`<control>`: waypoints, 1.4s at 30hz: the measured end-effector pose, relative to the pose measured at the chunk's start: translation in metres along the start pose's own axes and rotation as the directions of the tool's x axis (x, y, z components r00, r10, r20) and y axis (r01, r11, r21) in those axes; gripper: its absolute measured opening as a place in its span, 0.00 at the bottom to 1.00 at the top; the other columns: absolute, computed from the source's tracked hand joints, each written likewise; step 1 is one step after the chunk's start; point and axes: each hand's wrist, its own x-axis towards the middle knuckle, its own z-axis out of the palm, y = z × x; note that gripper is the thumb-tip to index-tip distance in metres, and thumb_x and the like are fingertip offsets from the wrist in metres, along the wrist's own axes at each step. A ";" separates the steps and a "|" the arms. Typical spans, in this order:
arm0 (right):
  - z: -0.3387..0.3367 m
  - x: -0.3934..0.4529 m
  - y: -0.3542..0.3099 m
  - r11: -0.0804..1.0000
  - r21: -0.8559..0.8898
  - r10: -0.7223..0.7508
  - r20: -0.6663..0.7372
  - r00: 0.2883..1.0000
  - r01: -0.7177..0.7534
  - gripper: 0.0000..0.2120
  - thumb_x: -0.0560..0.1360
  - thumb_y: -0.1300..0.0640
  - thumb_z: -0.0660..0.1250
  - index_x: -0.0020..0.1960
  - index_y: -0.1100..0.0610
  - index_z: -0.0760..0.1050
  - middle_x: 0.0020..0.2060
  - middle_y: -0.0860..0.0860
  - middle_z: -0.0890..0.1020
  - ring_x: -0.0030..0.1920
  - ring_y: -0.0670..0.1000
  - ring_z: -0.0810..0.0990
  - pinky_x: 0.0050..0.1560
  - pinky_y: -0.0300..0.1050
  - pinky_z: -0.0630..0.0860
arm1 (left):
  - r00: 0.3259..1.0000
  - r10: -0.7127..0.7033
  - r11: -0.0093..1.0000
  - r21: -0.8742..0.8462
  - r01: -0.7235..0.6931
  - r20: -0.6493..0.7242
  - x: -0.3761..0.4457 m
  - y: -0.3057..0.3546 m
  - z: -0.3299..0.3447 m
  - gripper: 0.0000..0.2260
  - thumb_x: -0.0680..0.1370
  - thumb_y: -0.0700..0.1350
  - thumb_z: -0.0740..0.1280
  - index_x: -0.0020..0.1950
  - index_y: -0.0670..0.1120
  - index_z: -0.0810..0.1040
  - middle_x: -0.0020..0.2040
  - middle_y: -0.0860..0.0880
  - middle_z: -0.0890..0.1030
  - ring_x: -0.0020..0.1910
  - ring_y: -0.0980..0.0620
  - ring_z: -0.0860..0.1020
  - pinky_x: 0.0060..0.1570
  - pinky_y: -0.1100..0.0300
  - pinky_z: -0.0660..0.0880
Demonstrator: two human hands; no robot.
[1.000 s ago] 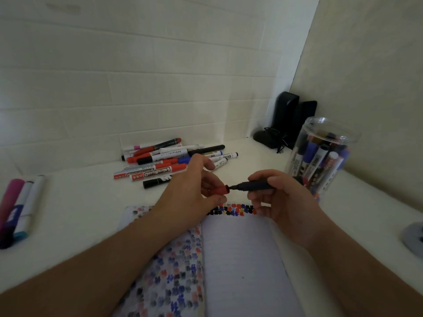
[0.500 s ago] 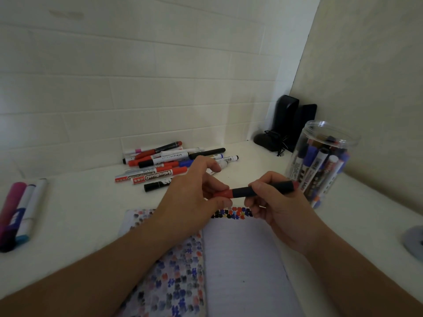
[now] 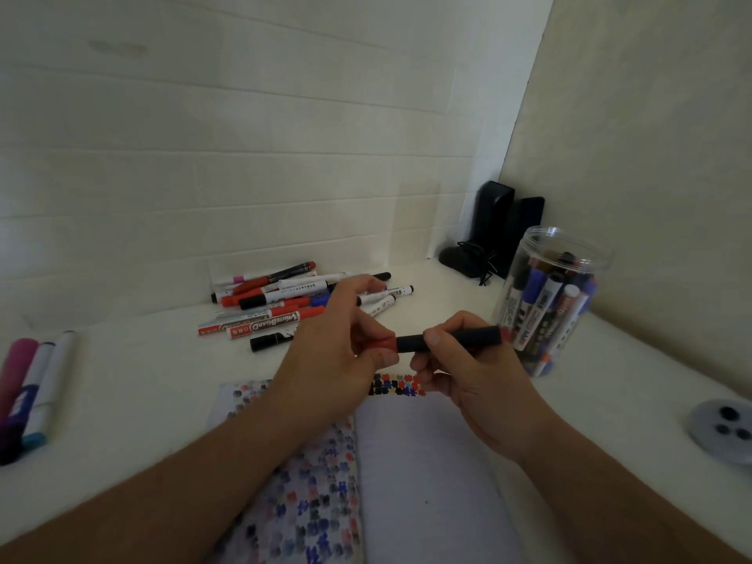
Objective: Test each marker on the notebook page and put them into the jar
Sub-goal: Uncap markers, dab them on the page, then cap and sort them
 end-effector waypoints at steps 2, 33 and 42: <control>0.007 -0.001 -0.003 0.994 -0.103 -0.042 0.009 0.999 0.042 0.06 0.79 0.61 0.71 0.53 0.62 0.77 0.40 0.57 0.85 0.41 0.55 0.84 0.46 0.48 0.83 | 1.000 0.000 0.998 -0.065 0.000 0.005 0.001 -0.001 0.001 0.30 0.74 0.43 0.77 0.65 0.66 0.65 0.46 0.61 0.85 0.46 0.63 0.83 0.50 0.61 0.81; -0.129 0.055 -0.145 0.378 -0.924 -0.397 -0.211 0.893 -0.050 0.18 0.79 0.53 0.73 0.64 0.46 0.68 0.47 0.42 0.81 0.39 0.48 0.81 0.37 0.40 0.72 | 0.973 -0.010 0.992 0.123 -0.018 0.229 -0.006 -0.022 0.009 0.23 0.77 0.51 0.72 0.68 0.64 0.67 0.52 0.63 0.78 0.54 0.64 0.76 0.59 0.61 0.76; -0.114 0.072 -0.122 0.229 -0.955 -0.007 -0.195 0.981 -0.189 0.17 0.86 0.46 0.56 0.71 0.42 0.75 0.60 0.51 0.83 0.55 0.55 0.81 0.60 0.55 0.79 | 0.975 -0.013 0.993 0.119 -0.014 0.221 -0.006 -0.023 0.009 0.24 0.77 0.51 0.72 0.69 0.65 0.66 0.51 0.63 0.78 0.54 0.64 0.76 0.57 0.61 0.76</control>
